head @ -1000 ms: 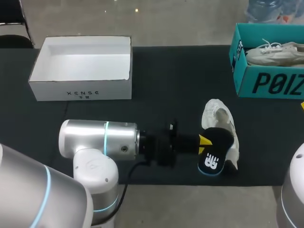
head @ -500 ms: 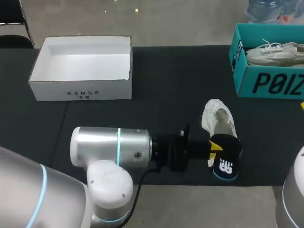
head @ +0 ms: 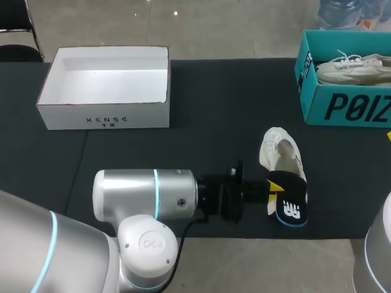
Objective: Take the shoe out of the shoebox, open the shoe tongue, remove and reinsert the insole, then place the shoe into the shoebox
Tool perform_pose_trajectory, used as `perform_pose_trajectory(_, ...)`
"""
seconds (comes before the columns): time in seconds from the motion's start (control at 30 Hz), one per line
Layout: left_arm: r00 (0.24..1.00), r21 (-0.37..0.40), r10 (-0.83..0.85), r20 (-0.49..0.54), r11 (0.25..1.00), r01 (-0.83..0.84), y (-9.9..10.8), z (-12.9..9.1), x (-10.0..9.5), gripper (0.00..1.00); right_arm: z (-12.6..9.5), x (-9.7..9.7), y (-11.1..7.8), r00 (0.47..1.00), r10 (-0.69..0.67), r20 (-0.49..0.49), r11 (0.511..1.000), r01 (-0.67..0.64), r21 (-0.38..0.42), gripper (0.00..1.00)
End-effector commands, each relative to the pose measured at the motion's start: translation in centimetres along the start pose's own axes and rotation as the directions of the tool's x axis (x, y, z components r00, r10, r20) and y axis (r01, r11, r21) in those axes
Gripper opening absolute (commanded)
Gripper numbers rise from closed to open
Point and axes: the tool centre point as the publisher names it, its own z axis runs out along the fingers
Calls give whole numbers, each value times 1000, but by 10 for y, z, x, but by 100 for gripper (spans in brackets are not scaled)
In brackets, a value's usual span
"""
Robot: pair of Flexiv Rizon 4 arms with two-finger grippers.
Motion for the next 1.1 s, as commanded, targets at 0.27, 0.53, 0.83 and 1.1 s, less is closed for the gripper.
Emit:
perform_pose_trajectory(0.27,1000,-6,-9,26,1000,9,19,14,0,0,0,0,-1,1000,1,2,1000,-1,1,100)
perform_pose_trajectory(0.53,1000,-3,-13,28,1000,13,27,20,0,0,0,0,-1,1000,1,2,1000,-1,1,100)
perform_pose_trajectory(0.83,1000,-5,-20,3,1000,20,38,20,3,0,0,0,-1,1000,1,2,1000,-1,1,100)
perform_pose_trajectory(1.1,999,-19,-20,-33,1000,19,54,10,1,0,0,0,-1,1000,1,2,1000,-1,1,100)
